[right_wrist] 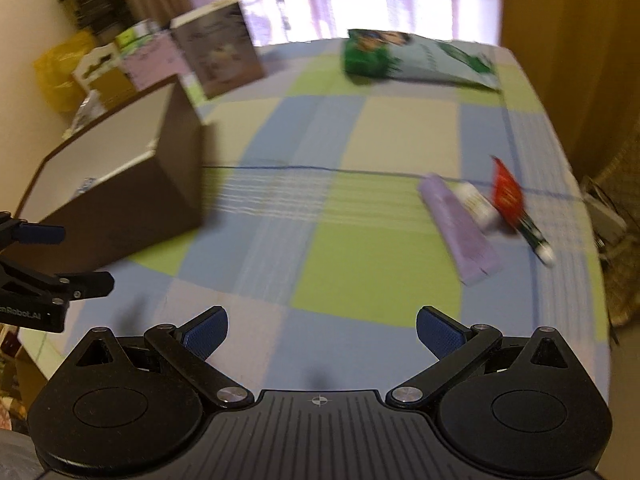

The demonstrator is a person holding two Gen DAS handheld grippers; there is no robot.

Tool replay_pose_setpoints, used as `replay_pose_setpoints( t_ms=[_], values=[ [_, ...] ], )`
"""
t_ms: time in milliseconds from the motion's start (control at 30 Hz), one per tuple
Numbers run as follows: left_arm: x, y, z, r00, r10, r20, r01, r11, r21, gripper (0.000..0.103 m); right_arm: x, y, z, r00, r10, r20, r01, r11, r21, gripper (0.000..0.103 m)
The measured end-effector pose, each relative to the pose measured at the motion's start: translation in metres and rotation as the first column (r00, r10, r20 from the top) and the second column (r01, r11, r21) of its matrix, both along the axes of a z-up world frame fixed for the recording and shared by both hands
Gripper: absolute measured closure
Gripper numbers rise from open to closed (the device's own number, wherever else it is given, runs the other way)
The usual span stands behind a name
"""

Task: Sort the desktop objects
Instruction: 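Move both tools back from the box toward the purple tube and red packet, then grasp the purple tube with the left tool while the right tool grasps the red packet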

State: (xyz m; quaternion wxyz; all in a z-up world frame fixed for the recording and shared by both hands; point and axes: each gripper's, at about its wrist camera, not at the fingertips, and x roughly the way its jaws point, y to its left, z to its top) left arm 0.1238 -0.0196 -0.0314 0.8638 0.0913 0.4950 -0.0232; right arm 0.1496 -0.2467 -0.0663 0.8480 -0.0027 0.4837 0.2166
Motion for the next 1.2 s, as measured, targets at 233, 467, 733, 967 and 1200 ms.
replay_pose_setpoints(
  t_ms=[233, 467, 733, 967, 1200],
  values=[
    [0.013, -0.032, -0.011, 0.996, -0.090, -0.028, 0.089, 0.996, -0.015, 0.005, -0.003, -0.039, -0.005, 0.994, -0.110, -0.018, 0.110, 0.994, -0.016, 0.000],
    [0.033, -0.069, -0.024, 0.985, -0.169, -0.044, 0.166, 0.984, -0.063, 0.005, 0.003, -0.091, -0.011, 0.968, -0.252, -0.018, 0.251, 0.967, -0.038, 0.000],
    [0.070, -0.117, -0.037, 0.972, -0.233, -0.014, 0.229, 0.964, -0.137, 0.013, 0.024, -0.148, -0.020, 0.940, -0.342, -0.008, 0.342, 0.939, -0.048, 0.000],
    [0.111, -0.170, -0.055, 0.956, -0.293, 0.002, 0.286, 0.933, -0.216, 0.013, 0.049, -0.184, -0.026, 0.918, -0.397, -0.012, 0.396, 0.918, -0.039, 0.000],
    [0.146, -0.218, -0.080, 0.943, -0.332, -0.004, 0.325, 0.927, -0.188, 0.013, 0.066, -0.208, -0.028, 0.900, -0.435, -0.015, 0.435, 0.900, -0.027, 0.000]
  ],
)
